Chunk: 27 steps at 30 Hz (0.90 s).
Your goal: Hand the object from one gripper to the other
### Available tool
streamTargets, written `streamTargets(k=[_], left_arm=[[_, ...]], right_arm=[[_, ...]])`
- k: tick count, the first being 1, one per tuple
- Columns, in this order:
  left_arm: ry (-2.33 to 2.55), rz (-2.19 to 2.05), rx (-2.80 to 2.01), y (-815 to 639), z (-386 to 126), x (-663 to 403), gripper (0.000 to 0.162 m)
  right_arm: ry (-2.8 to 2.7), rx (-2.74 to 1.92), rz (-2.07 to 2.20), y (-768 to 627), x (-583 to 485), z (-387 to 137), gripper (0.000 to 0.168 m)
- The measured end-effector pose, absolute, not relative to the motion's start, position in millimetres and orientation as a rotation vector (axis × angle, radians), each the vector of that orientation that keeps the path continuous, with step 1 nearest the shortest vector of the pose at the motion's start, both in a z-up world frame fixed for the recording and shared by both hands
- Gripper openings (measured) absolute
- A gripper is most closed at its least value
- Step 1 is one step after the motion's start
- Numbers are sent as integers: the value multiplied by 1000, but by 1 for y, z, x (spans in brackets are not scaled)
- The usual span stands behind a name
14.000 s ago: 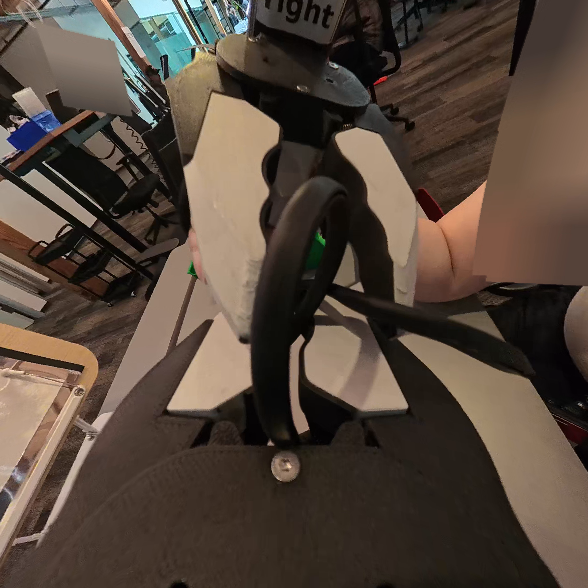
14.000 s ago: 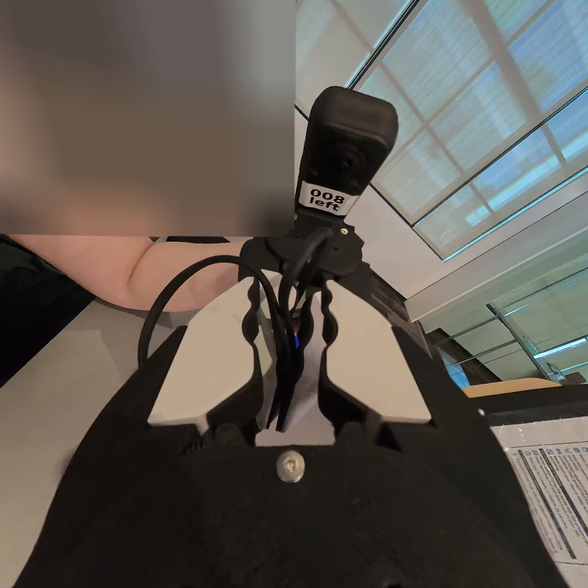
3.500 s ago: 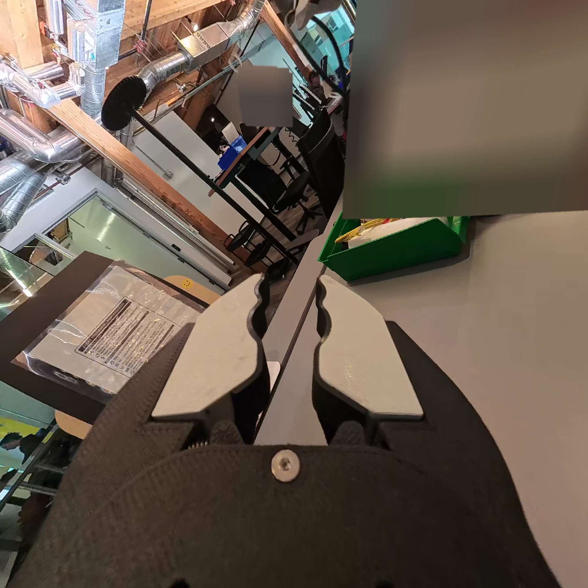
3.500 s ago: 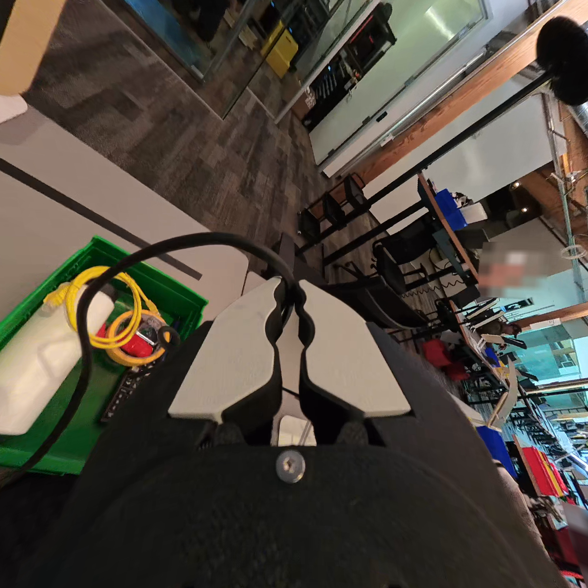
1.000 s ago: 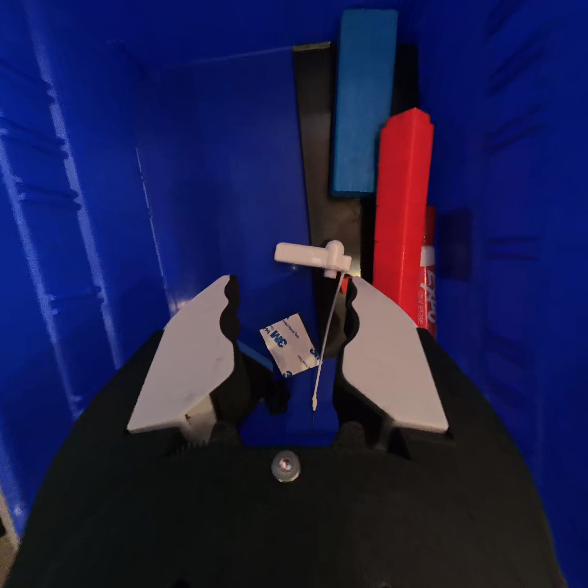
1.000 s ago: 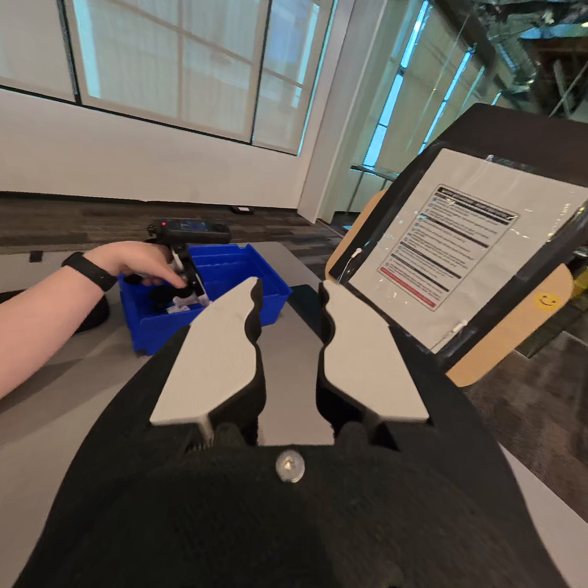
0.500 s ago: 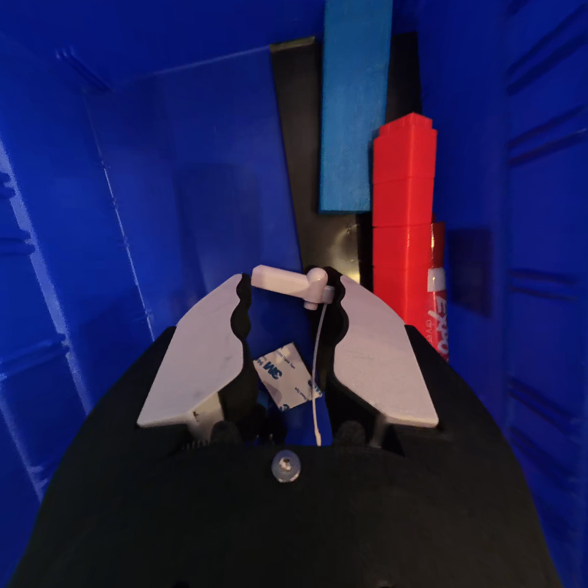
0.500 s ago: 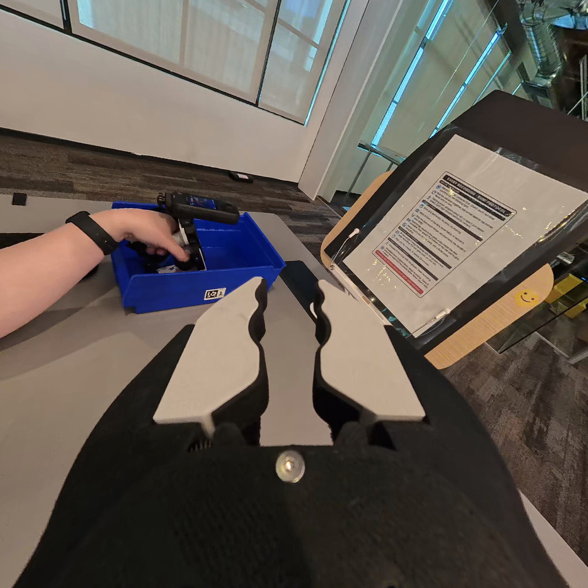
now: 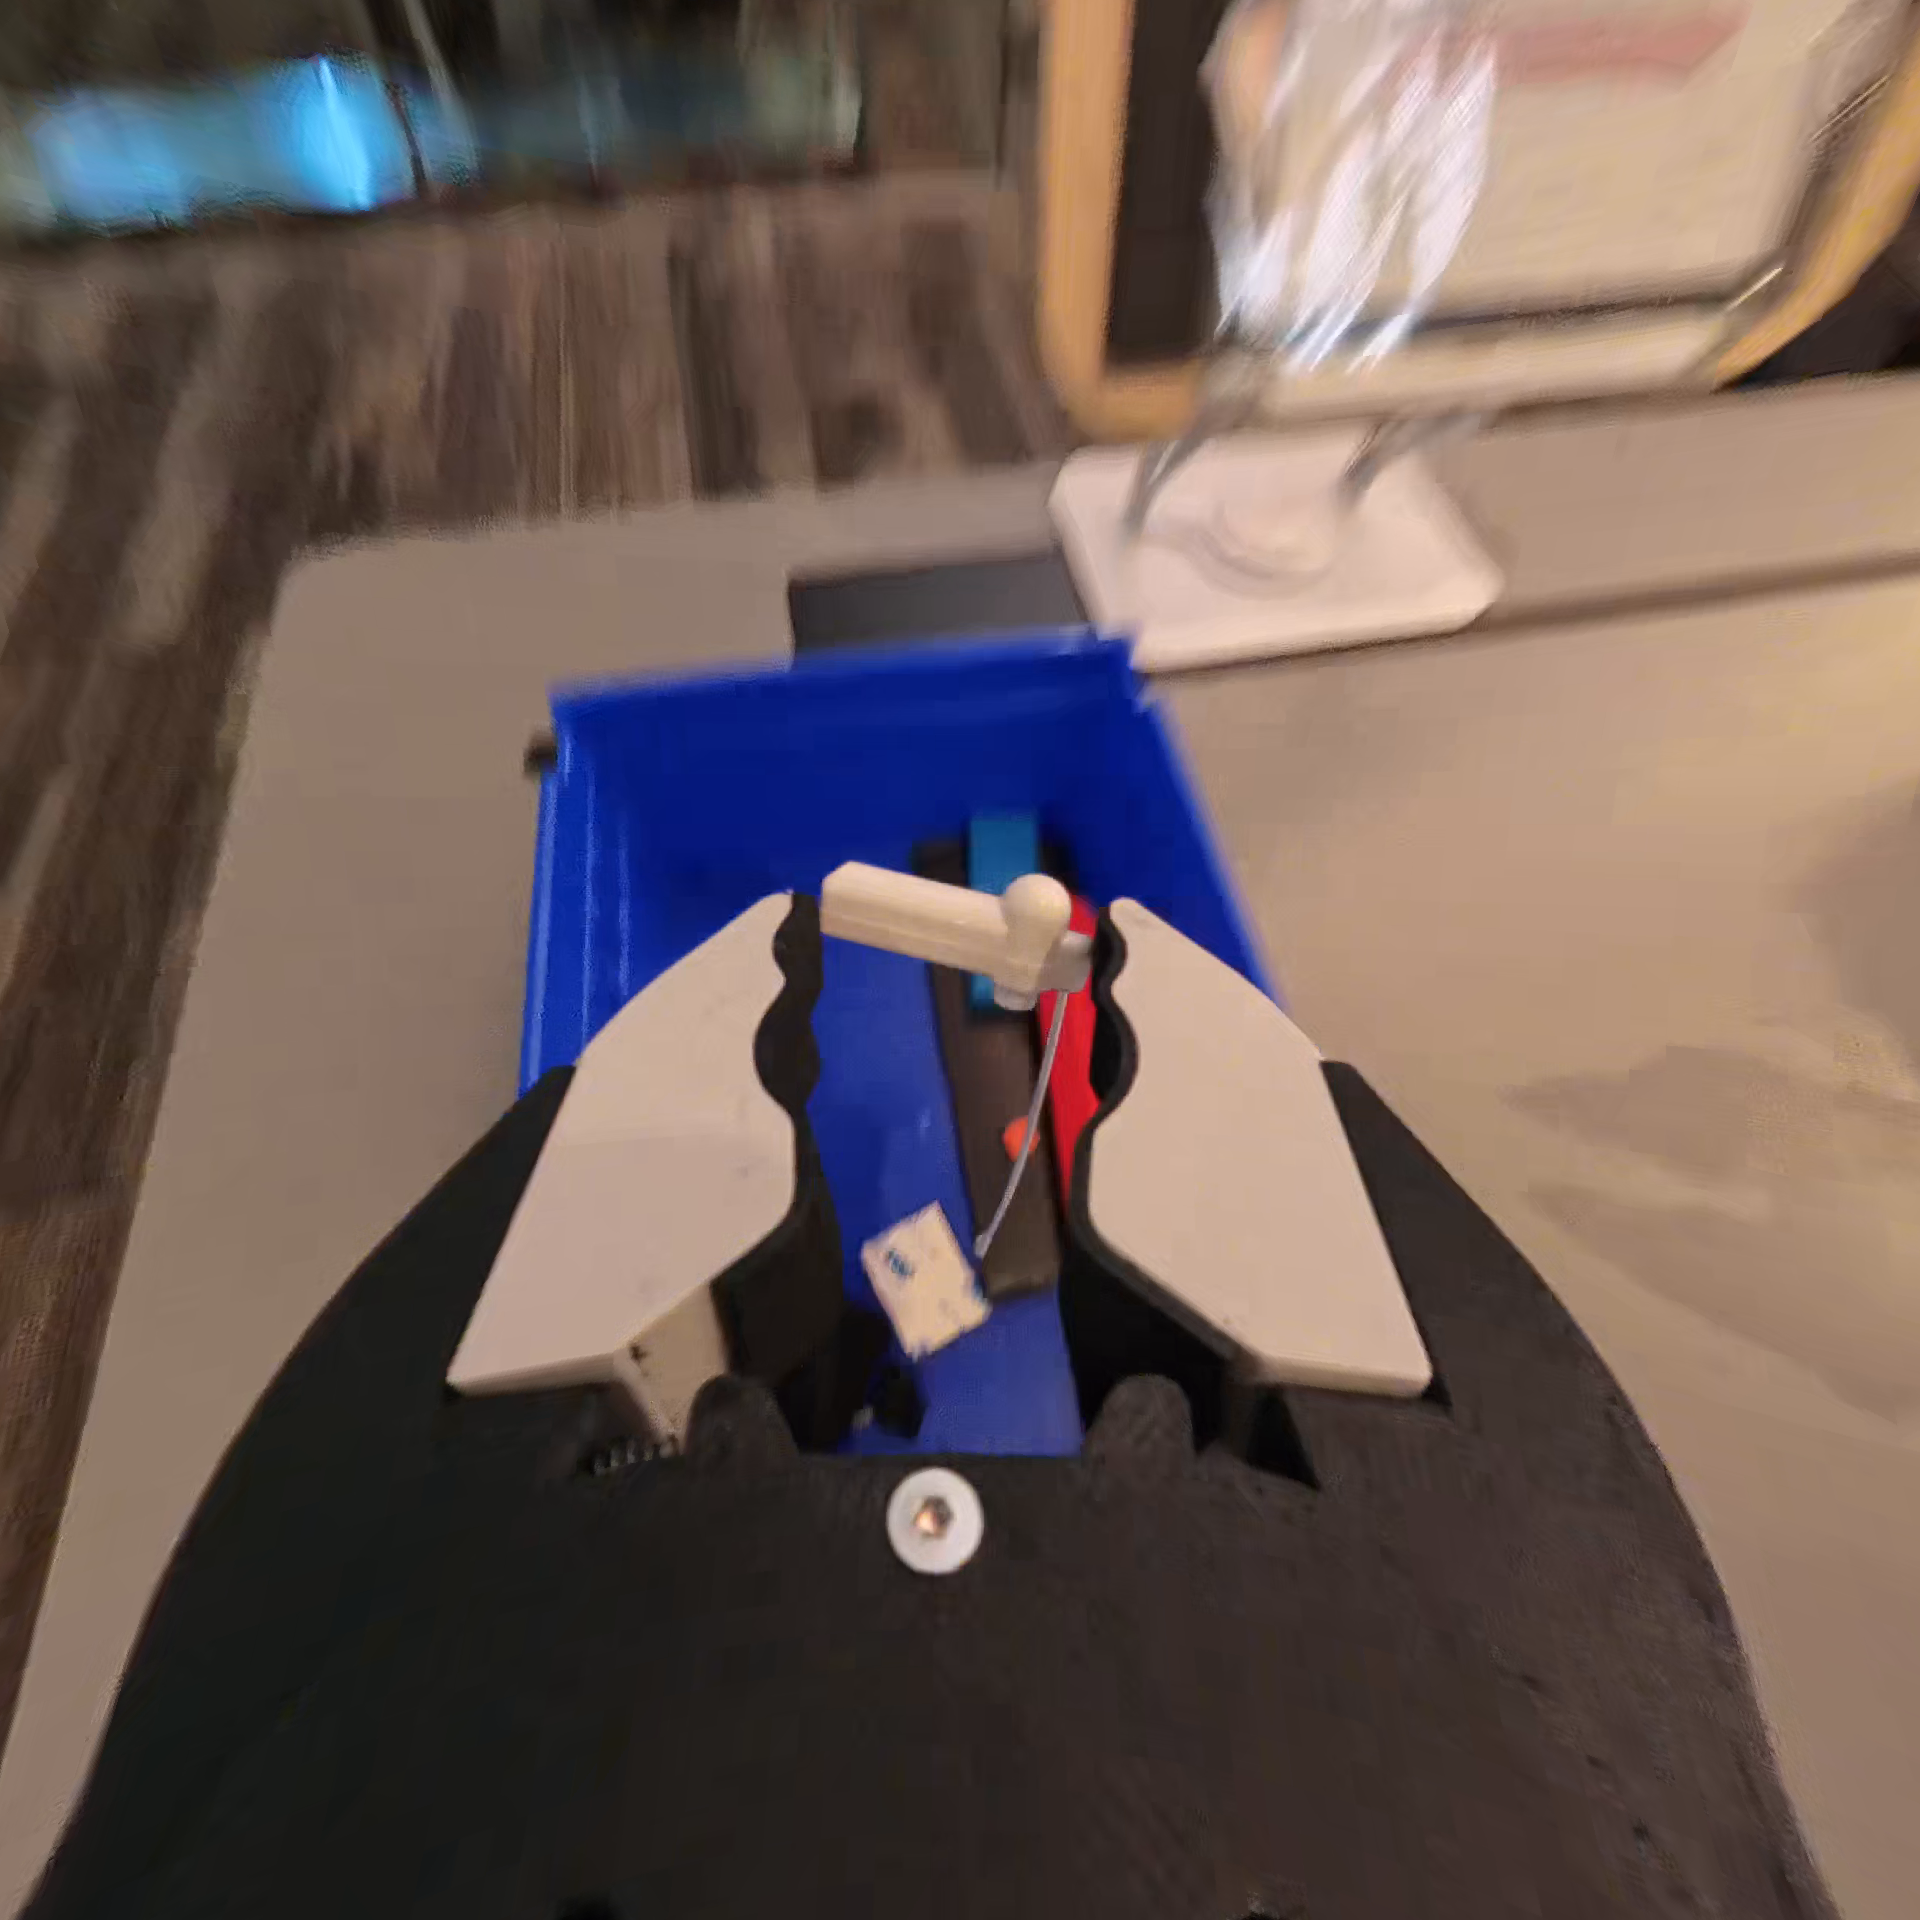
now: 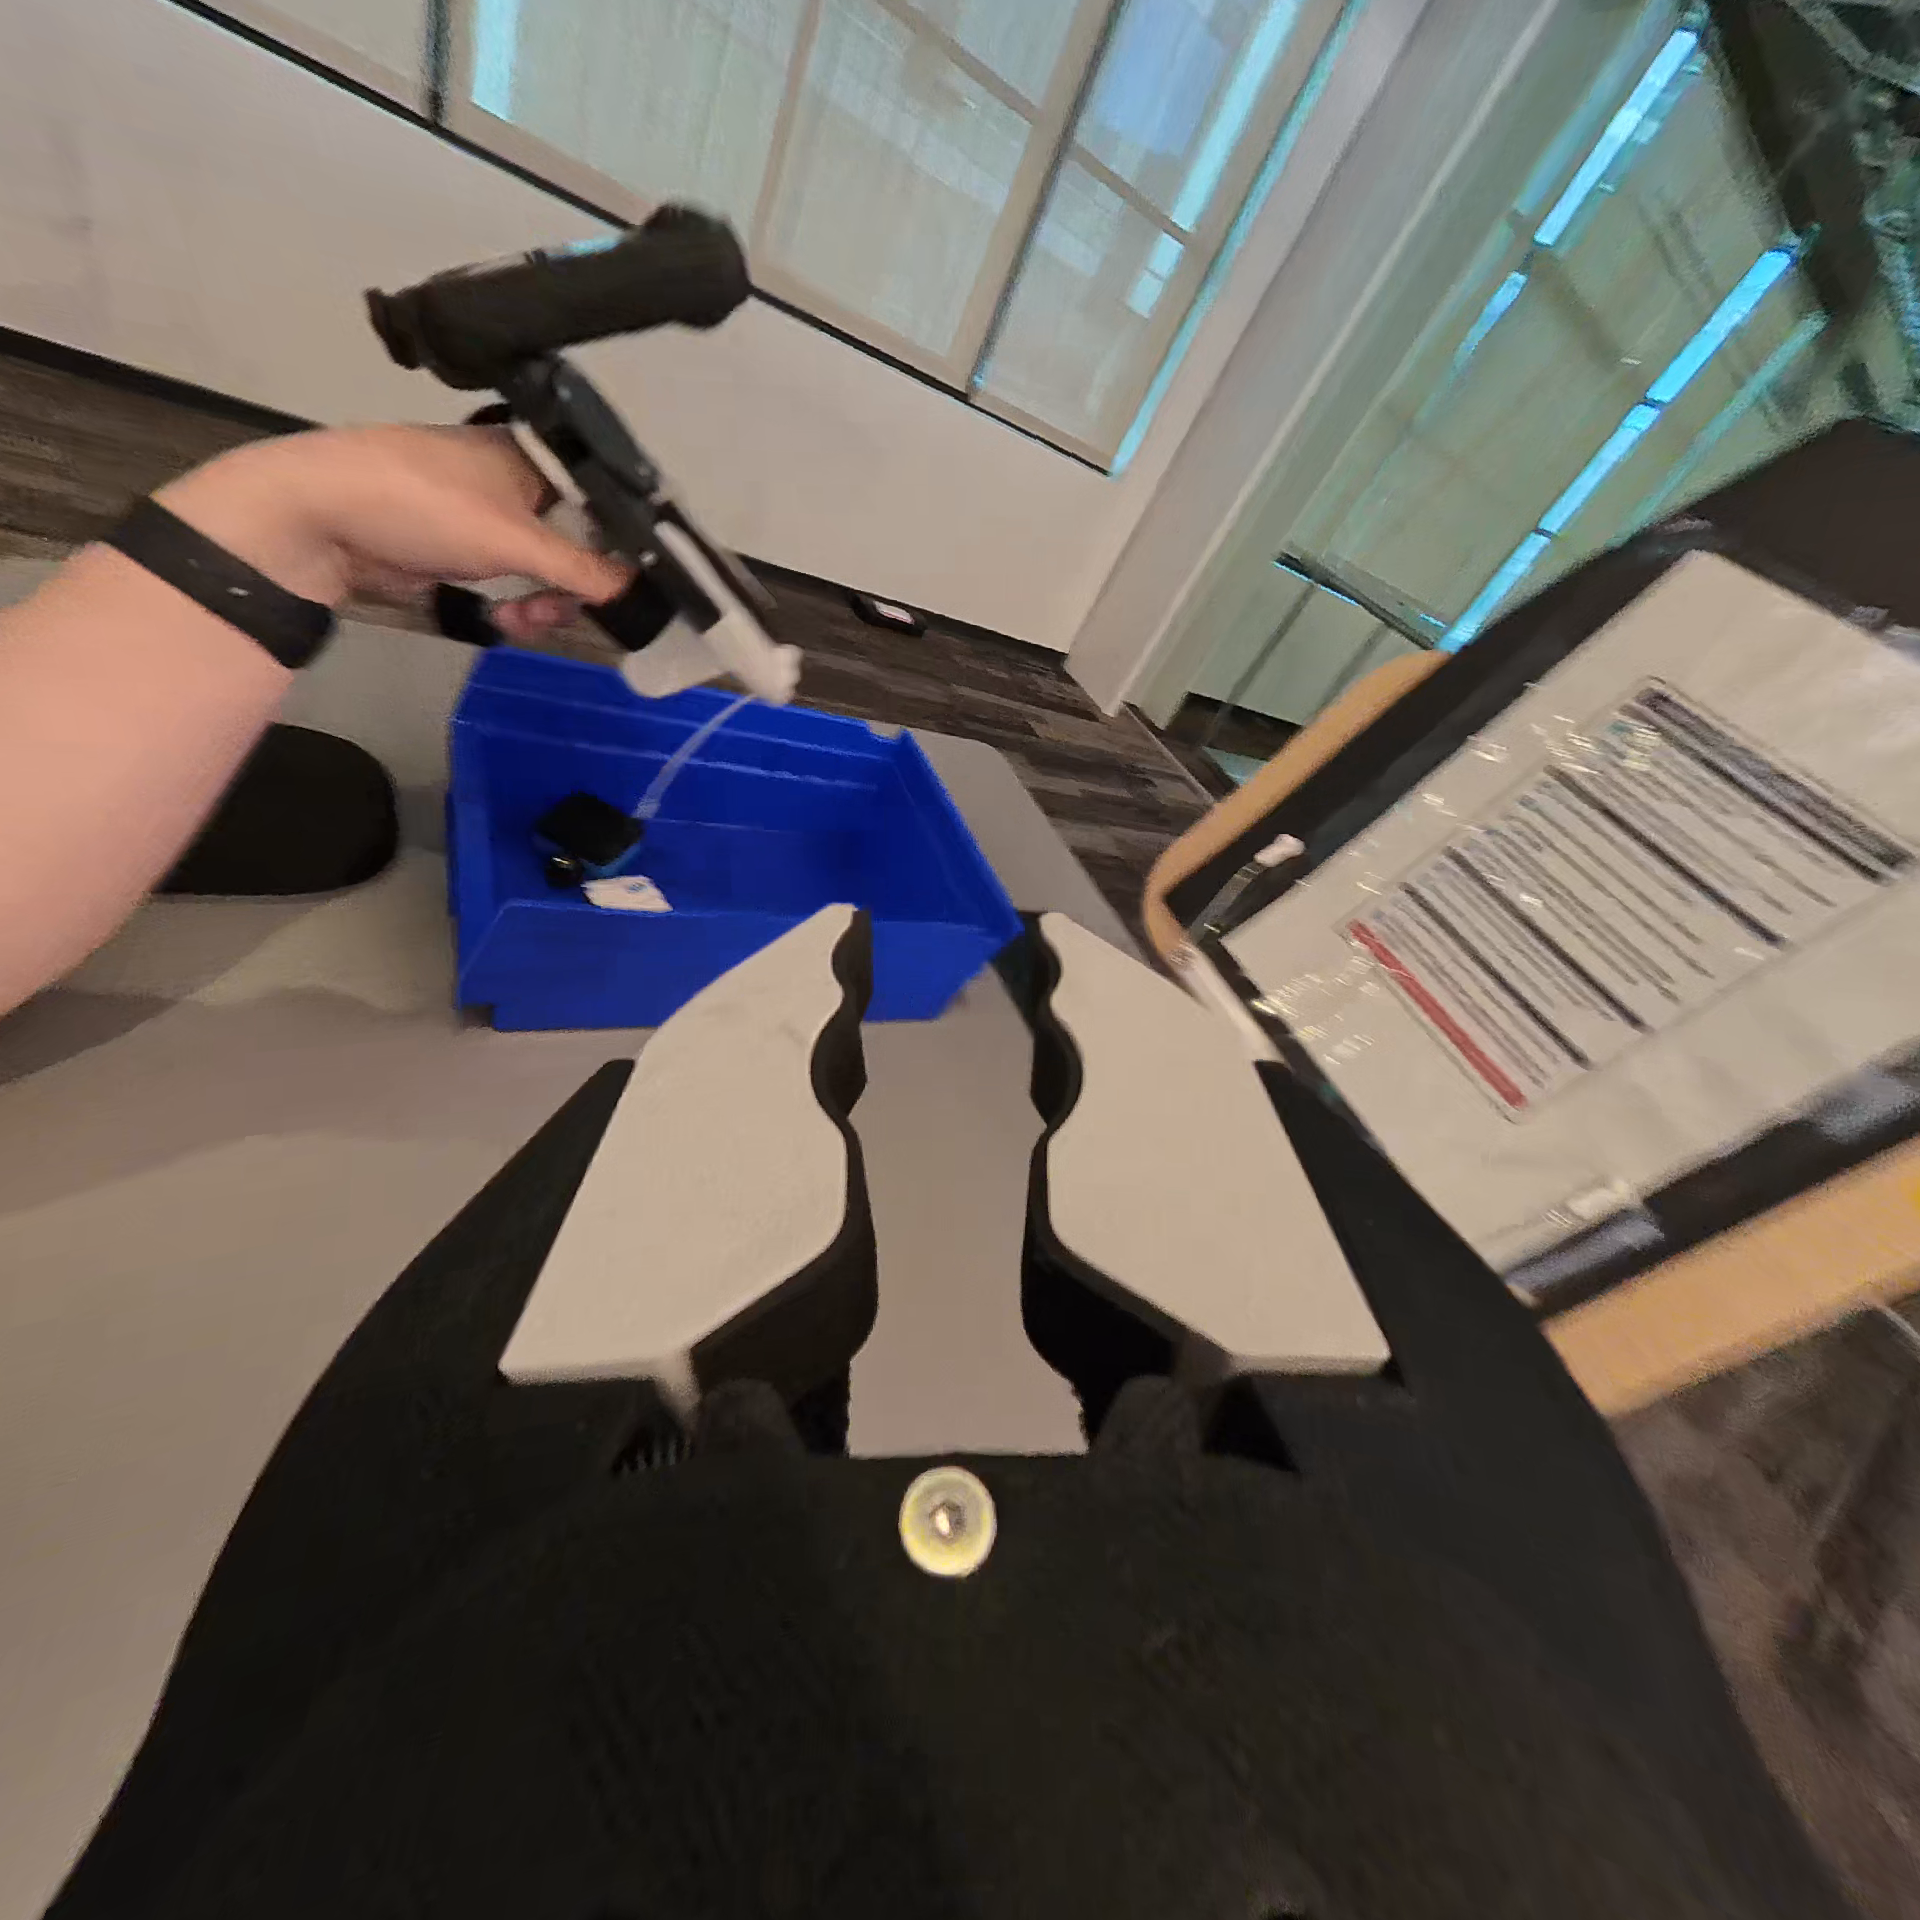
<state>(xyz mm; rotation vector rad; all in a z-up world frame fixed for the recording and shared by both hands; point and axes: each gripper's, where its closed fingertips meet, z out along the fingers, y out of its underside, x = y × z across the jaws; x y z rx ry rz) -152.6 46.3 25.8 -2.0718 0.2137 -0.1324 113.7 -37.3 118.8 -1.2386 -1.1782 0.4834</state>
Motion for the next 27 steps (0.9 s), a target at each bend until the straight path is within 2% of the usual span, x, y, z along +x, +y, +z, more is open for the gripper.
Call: streamTargets(k=[1, 5, 9, 14, 21, 27], left_arm=[[262, -175, -1964, 39, 49, -141, 50], [490, -547, -1660, -15, 117, -76, 50], [731, -887, -1457, -76, 152, -23, 49], [897, -1068, -1388, -110, 161, 20, 49], [1029, -1268, -1391, -129, 158, 64, 49], [1094, -1281, -1438, -130, 145, 83, 52]], right_arm=[[-1198, -1224, 542, -42, 103, 116, 28], [-1199, -1106, 562, -49, 77, 117, 30], [-1174, -916, 504, -66, 65, 130, 31], [-1146, -757, 392, -92, 59, 145, 32], [-1109, -587, -36, -101, 58, 151, 37], [-1094, -449, -225, -111, 58, 153, 29]])
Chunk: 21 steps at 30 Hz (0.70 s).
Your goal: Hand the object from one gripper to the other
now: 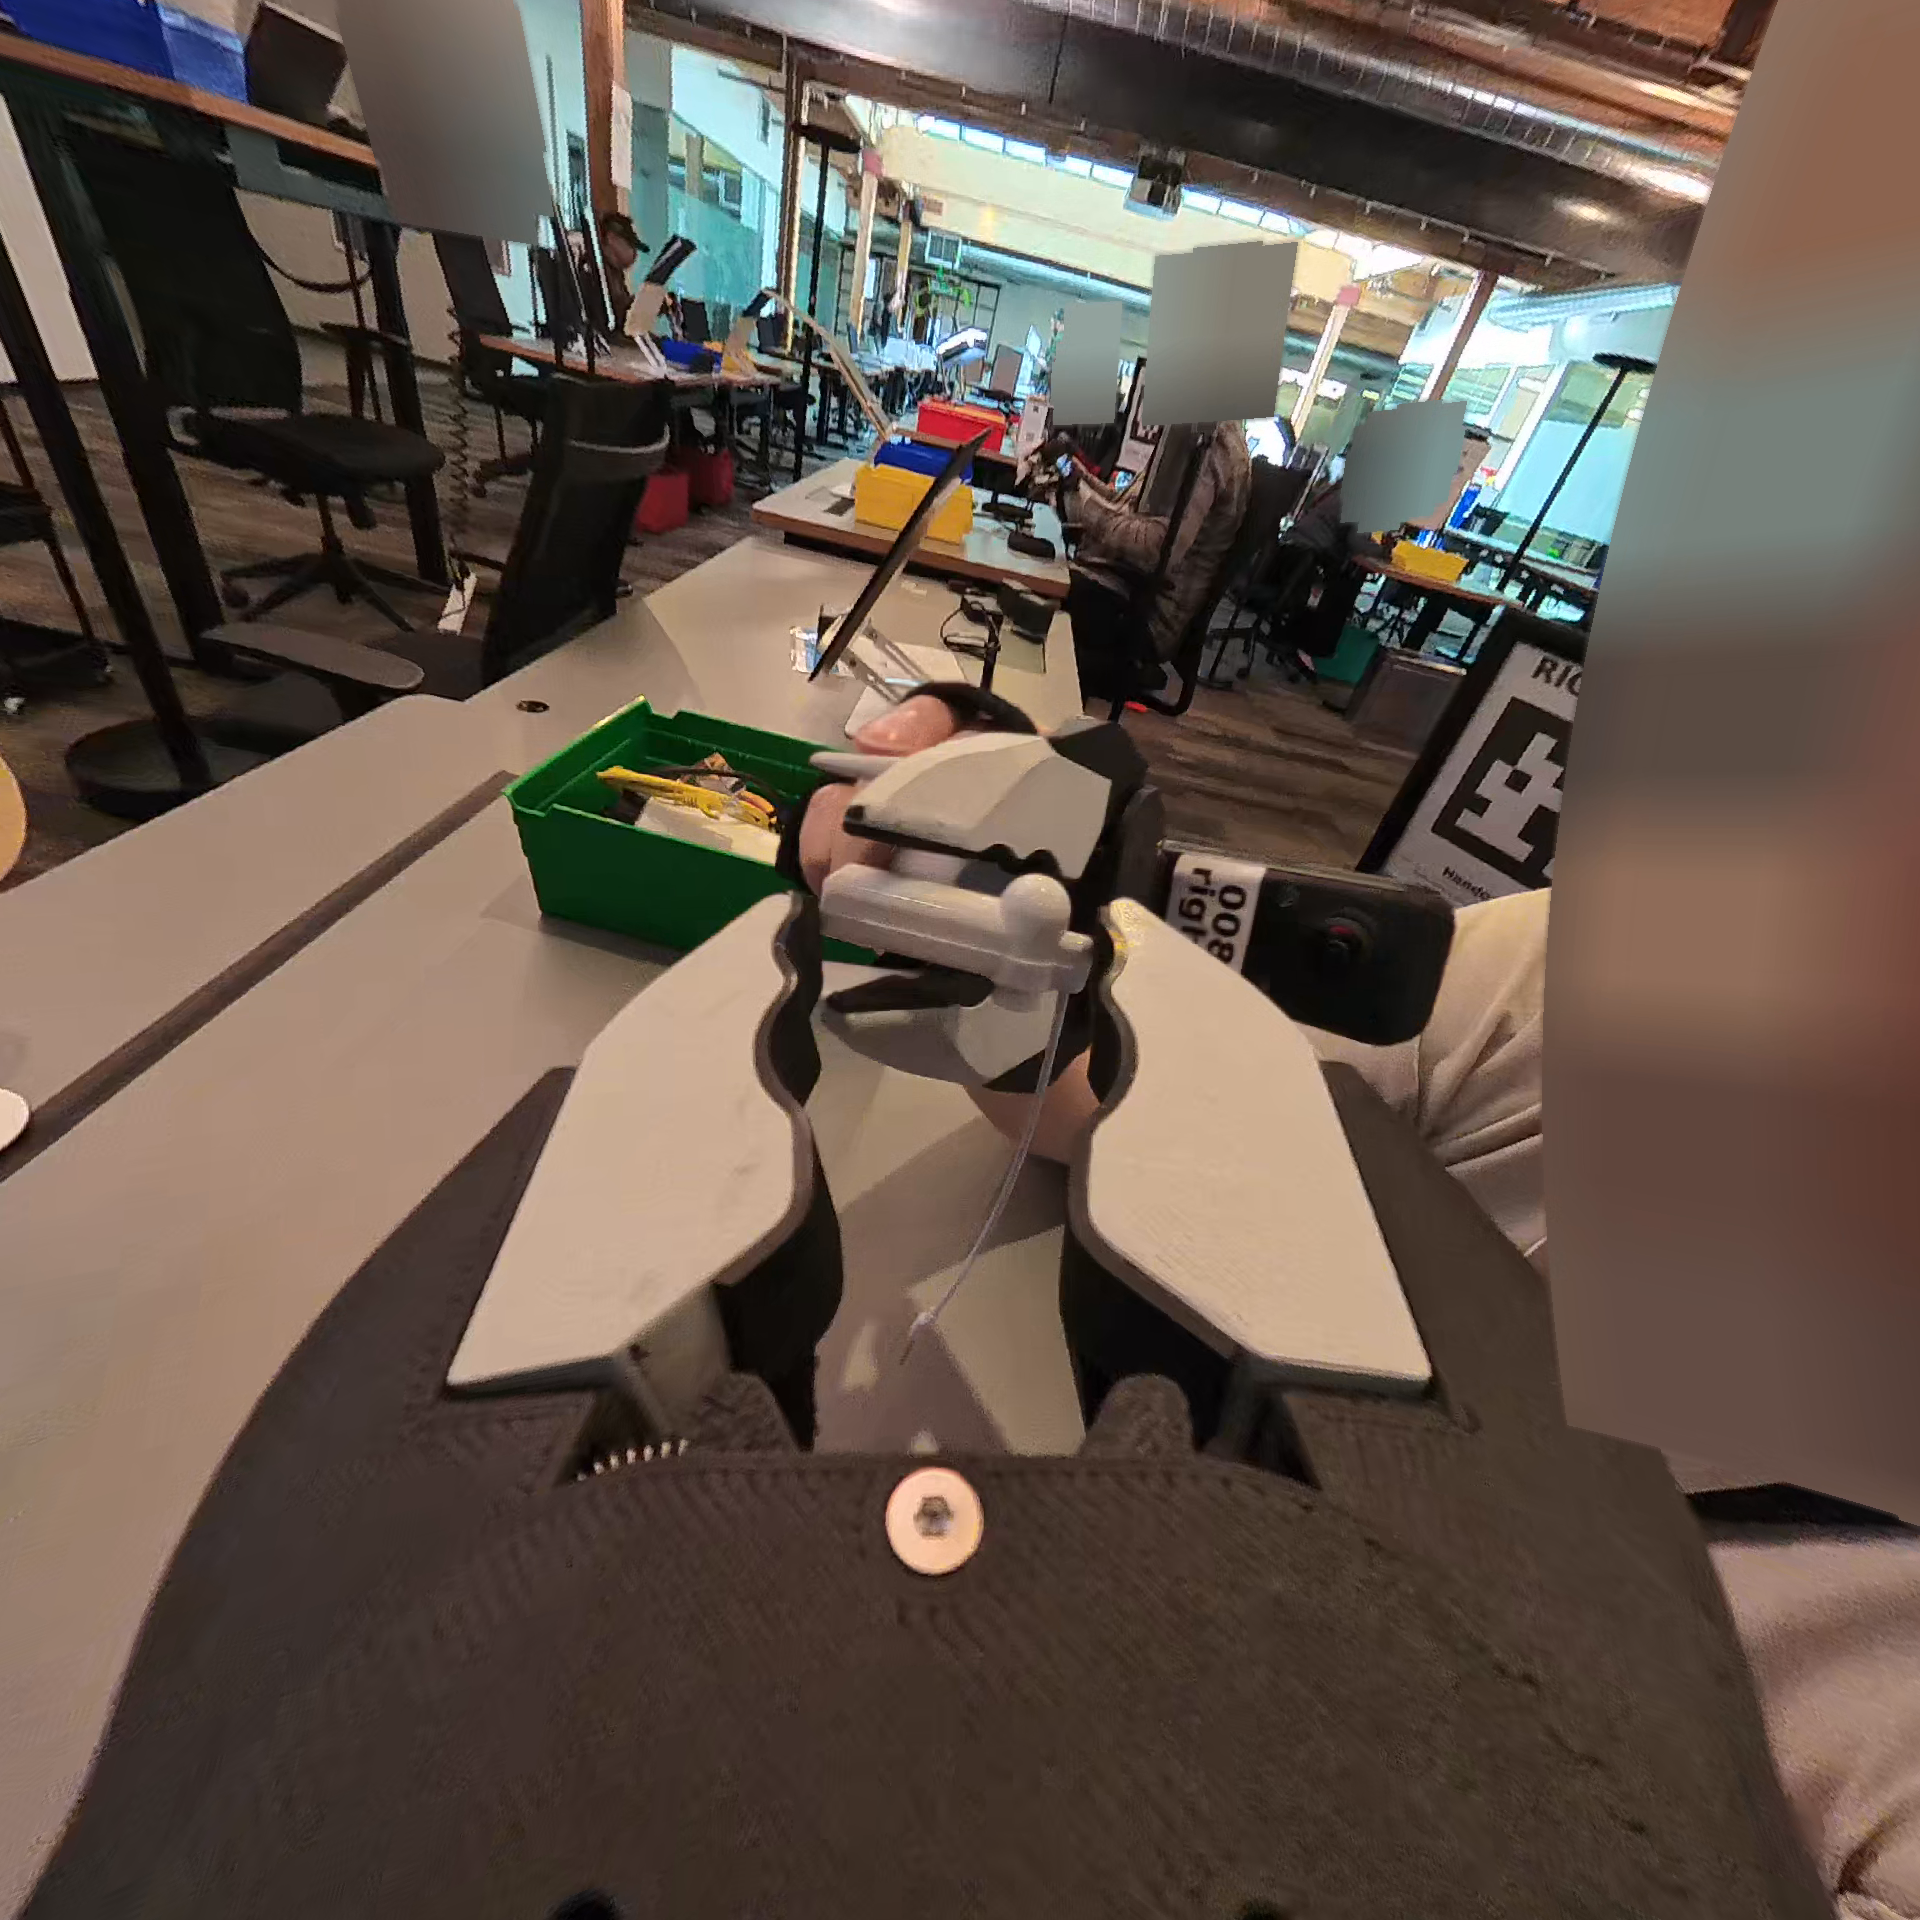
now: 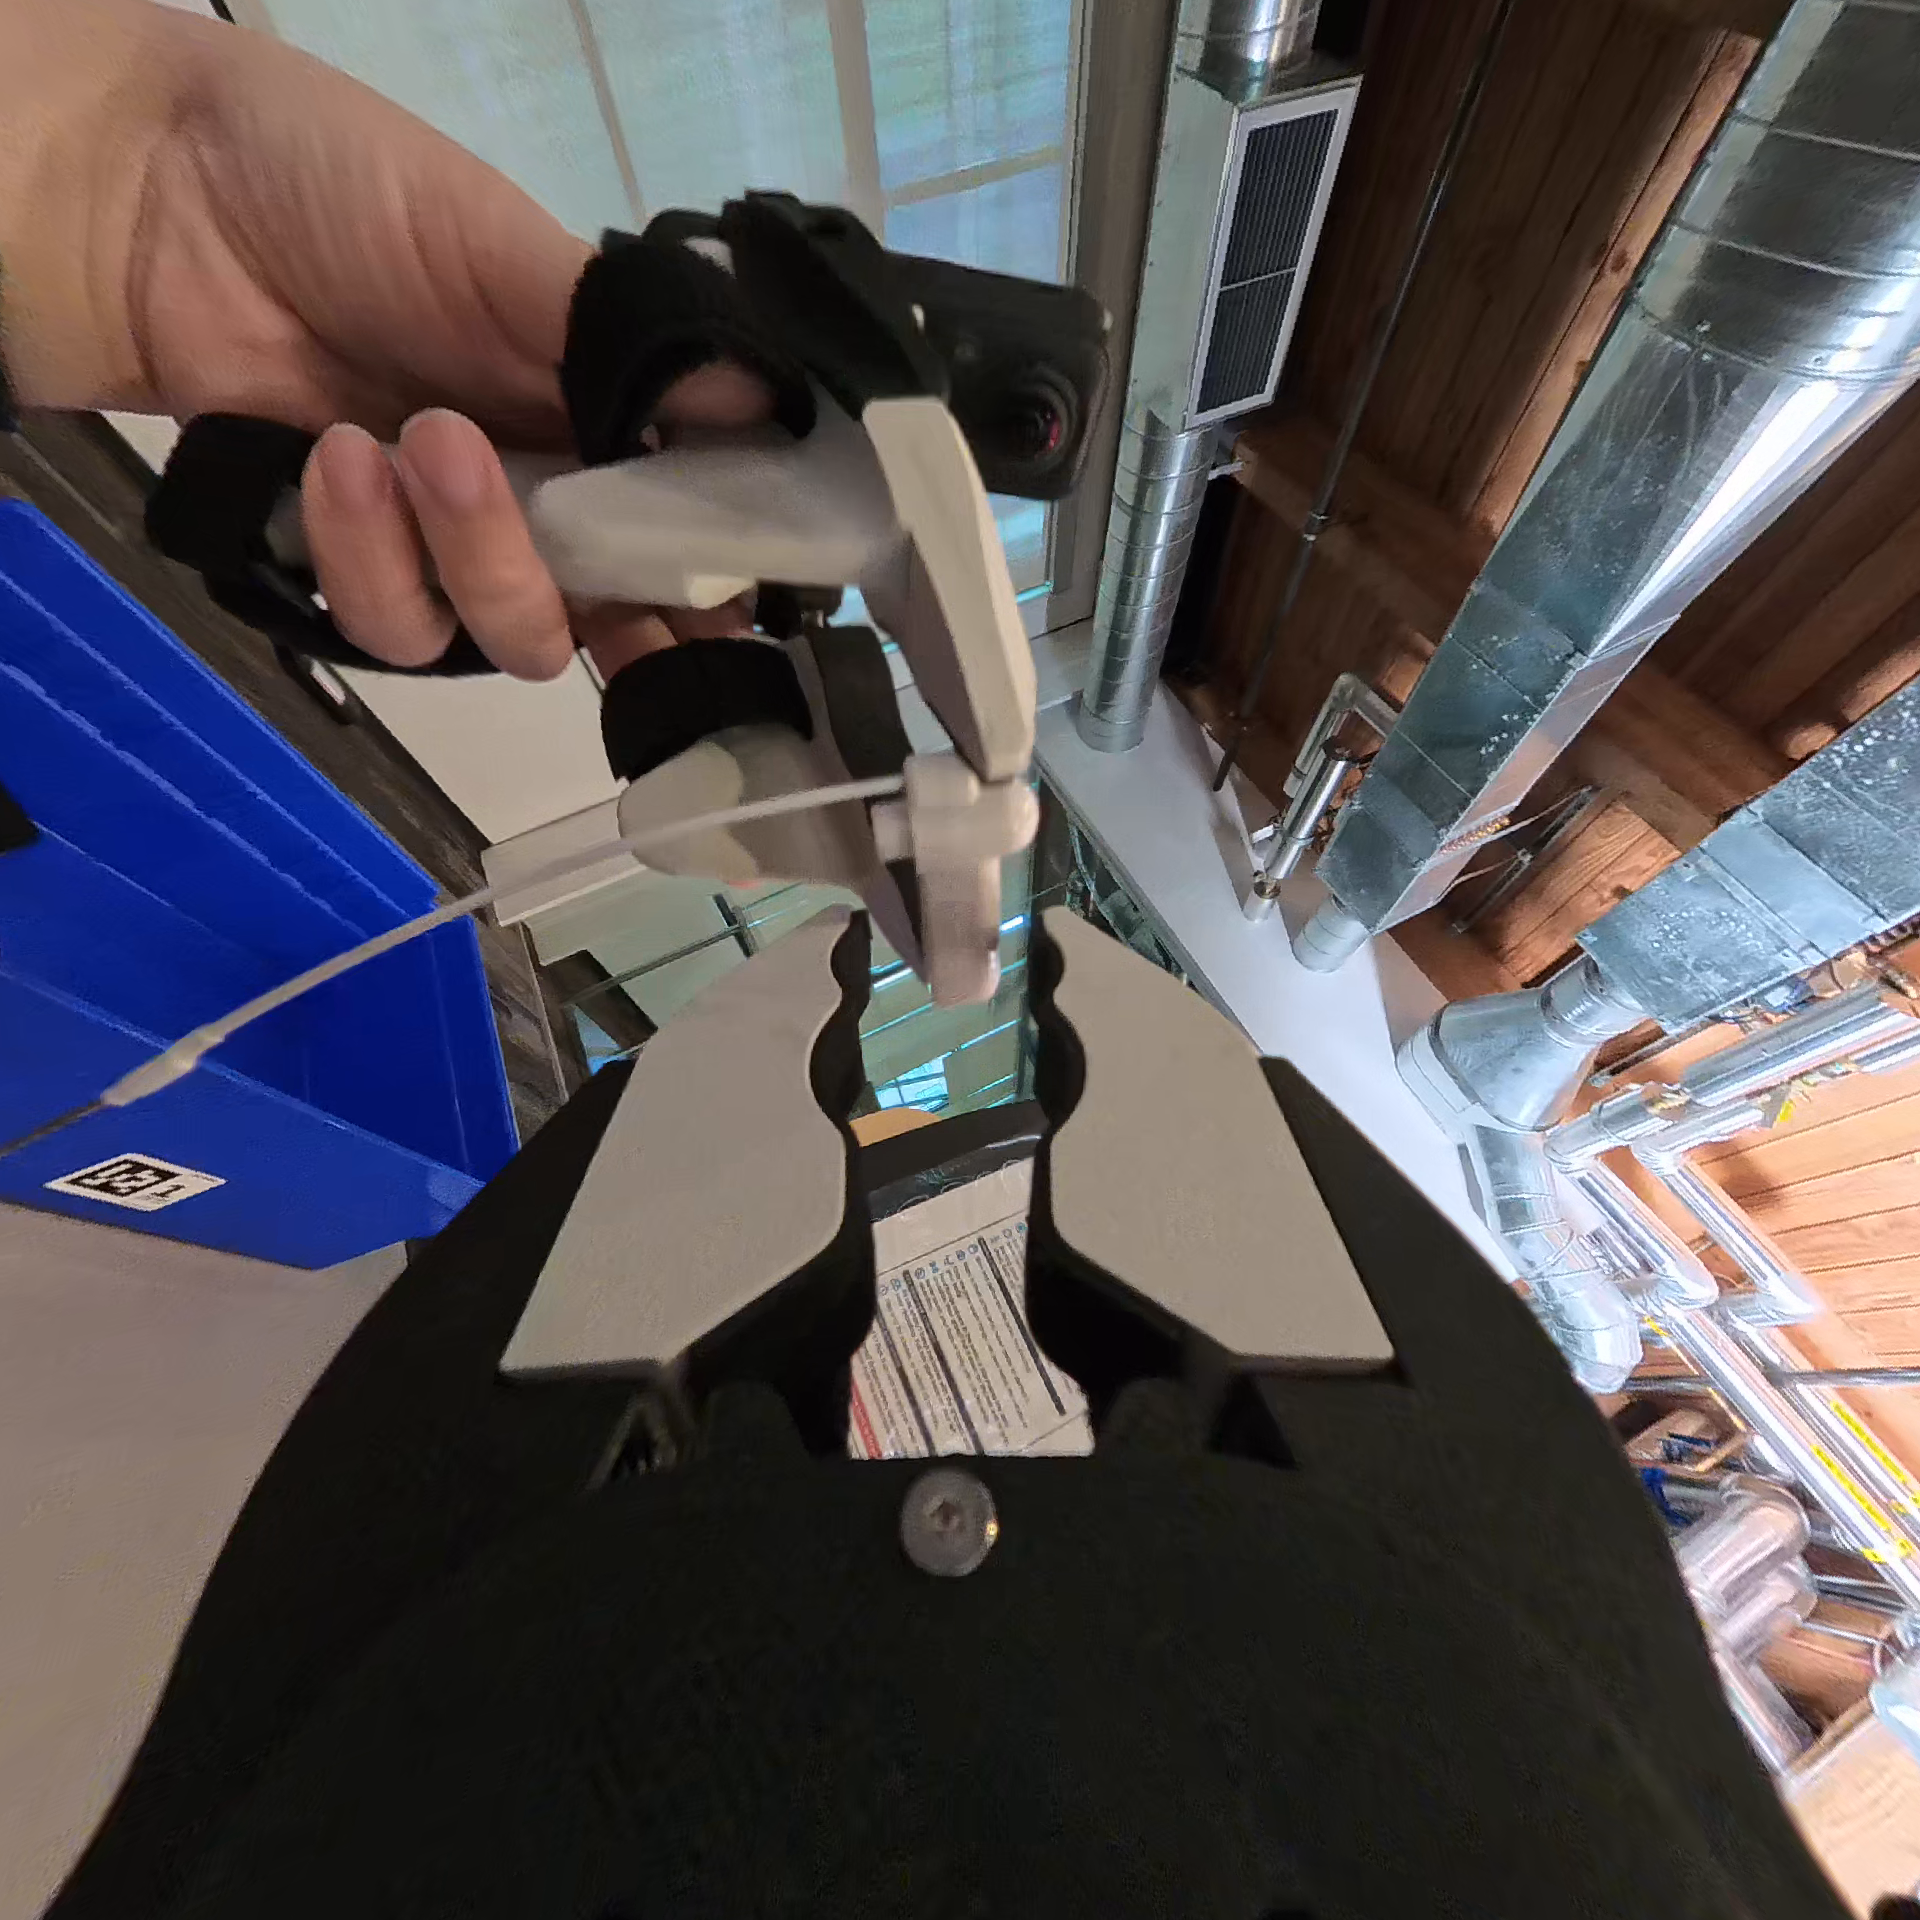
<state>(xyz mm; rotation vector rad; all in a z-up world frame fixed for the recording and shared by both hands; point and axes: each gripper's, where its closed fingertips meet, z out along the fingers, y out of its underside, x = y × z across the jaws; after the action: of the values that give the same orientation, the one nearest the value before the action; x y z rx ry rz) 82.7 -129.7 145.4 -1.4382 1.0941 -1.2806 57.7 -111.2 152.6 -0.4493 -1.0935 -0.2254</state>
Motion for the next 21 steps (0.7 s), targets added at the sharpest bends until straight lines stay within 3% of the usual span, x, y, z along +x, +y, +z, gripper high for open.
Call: streamTargets(k=[3, 6, 7, 9, 15, 21], left_arm=[[1111, -1290, -1457, -130, 141, 87, 57], [1011, -1274, -1451, -115, 147, 83, 61], [961, -1263, -1443, -108, 150, 78, 76], [875, -1233, -1439, -94, 153, 66, 82], [864, -980, -1541, -71, 132, 47, 82], [877, -988, -1656, -60, 112, 66, 69]], right_arm=[[-1114, -418, -204, -116, 59, 151, 15], [-1112, -512, -126, -102, 65, 151, 15], [-1078, -564, -76, -94, 70, 154, 15], [-995, -716, 63, -73, 81, 160, 15], [-709, -1173, 424, 3, 128, 151, 15], [-558, -1275, 388, 43, 166, 139, 15]])
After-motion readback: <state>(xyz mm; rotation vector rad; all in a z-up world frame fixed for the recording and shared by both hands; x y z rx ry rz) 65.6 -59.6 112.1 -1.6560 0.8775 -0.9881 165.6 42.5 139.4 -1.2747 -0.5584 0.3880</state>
